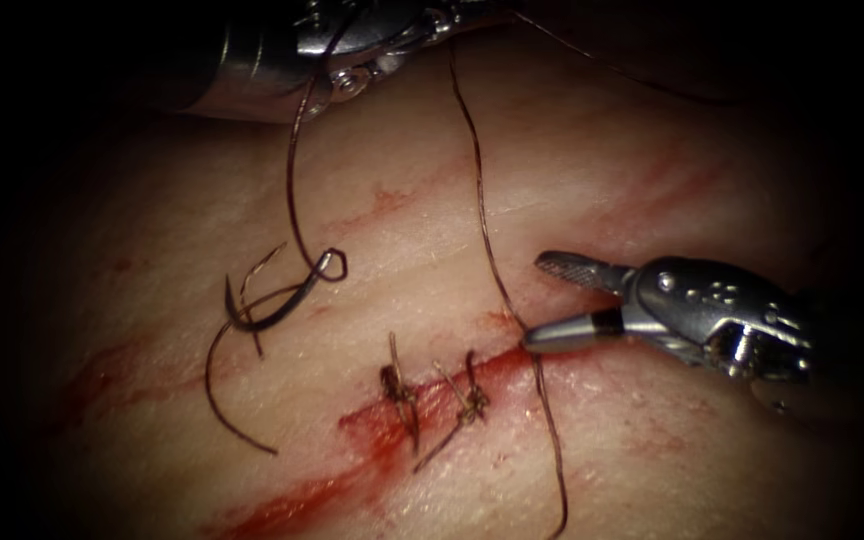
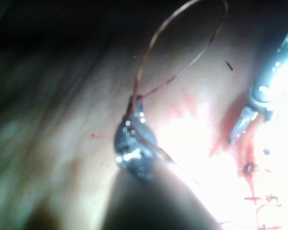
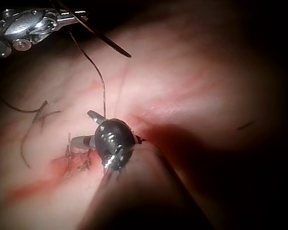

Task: Wound Closure

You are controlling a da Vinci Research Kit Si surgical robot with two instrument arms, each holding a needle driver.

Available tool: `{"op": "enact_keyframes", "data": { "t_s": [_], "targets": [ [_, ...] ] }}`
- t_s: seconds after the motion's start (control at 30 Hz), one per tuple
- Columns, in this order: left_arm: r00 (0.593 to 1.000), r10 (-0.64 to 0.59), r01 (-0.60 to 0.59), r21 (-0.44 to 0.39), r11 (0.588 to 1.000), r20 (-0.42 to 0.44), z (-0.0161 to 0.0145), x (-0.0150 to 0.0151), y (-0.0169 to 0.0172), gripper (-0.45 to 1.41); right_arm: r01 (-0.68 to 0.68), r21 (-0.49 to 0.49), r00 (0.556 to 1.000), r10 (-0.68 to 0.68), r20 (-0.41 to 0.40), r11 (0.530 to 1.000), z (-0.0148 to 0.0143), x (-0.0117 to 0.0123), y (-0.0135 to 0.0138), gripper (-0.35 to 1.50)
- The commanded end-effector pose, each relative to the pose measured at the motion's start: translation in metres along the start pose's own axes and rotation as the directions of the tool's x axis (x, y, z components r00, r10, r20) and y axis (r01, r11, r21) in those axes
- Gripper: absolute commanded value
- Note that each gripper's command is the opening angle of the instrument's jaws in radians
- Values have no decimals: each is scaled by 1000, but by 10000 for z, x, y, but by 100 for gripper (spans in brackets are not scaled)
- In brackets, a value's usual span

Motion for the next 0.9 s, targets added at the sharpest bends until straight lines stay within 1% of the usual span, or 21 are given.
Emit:
{"op": "enact_keyframes", "data": {
  "t_s": [0.03,0.07,0.13,0.27,0.4,0.5,0.63,0.9],
  "targets": [
    [1000,-6,6,-11,1000,-8,3,3,4,-45,1,6,1000,-1,-1,1000,25,-9,11,147],
    [1000,-6,6,-11,1000,-8,3,3,4,-45,1,6,1000,-1,-1,1000,25,-9,11,147],
    [1000,-13,13,-18,1000,-10,1,9,10,-45,-13,7,1000,13,-4,1000,34,-14,19,147],
    [1000,-10,10,-28,1000,-13,-6,24,24,-45,-18,-5,1000,18,12,1000,46,-23,32,147],
    [1000,-3,3,-36,999,-17,-11,42,41,-45,-19,-11,1000,19,17,1000,51,-31,41,147],
    [1000,-3,2,-39,999,-19,-13,54,51,-45,-21,-10,1000,22,23,1000,53,-34,42,147],
    [1000,5,-5,-42,999,-23,-12,66,62,-45,-29,0,999,29,21,1000,58,-33,42,147],
    [999,5,-7,-60,998,-35,-8,81,76,-45,-36,31,999,35,37,999,89,-31,35,148]
  ]
}}
